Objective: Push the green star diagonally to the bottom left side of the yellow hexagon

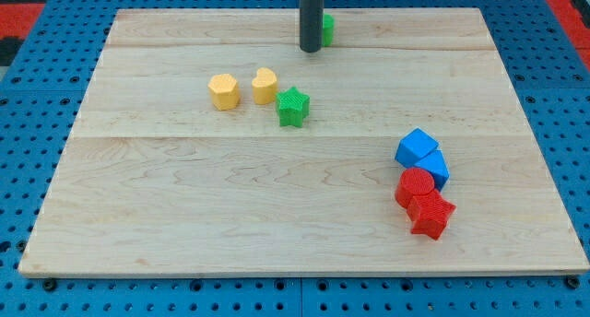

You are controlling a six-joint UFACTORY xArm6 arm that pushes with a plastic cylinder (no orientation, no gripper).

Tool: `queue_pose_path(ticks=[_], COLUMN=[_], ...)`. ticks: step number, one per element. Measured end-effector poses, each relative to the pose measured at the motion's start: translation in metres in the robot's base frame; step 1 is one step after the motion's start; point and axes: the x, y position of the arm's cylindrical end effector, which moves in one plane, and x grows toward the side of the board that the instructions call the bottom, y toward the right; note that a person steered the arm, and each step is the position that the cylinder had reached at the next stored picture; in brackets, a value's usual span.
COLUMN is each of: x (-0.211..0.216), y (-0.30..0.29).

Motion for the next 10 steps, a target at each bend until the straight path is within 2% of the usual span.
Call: queue_pose_path(ticks=[1, 4, 6, 8, 10], x=[0.065, 0.13, 0.132, 0.132, 0.152], y=[0.017, -0.075, -0.123, -0.127, -0.117])
